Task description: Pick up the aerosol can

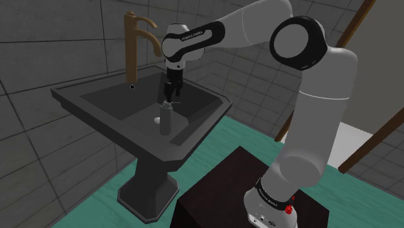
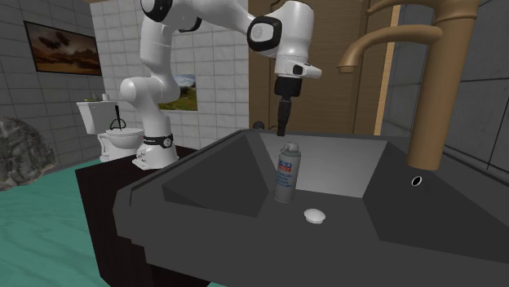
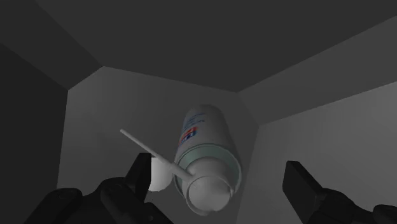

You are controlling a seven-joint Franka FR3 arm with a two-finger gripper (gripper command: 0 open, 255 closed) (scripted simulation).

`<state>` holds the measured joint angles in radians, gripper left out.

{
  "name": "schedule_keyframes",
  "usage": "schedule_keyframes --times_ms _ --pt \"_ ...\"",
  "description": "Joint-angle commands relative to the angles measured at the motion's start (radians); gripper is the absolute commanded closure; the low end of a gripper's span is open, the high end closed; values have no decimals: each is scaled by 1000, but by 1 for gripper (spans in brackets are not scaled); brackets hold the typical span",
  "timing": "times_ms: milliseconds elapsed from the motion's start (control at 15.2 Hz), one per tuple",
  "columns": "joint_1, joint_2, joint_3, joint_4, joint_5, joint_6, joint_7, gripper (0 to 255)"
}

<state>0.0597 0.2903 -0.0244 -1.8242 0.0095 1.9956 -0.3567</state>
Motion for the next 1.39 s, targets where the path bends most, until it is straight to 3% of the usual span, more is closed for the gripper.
schedule_keyframes --times_ms 0,660,726,1320 --pt "3 83 9 80 3 1 -24 0" --pt "3 148 12 61 4 85 -30 0" --pt "4 148 12 60 4 86 -30 255" --pt "3 148 12 62 4 85 -30 255"
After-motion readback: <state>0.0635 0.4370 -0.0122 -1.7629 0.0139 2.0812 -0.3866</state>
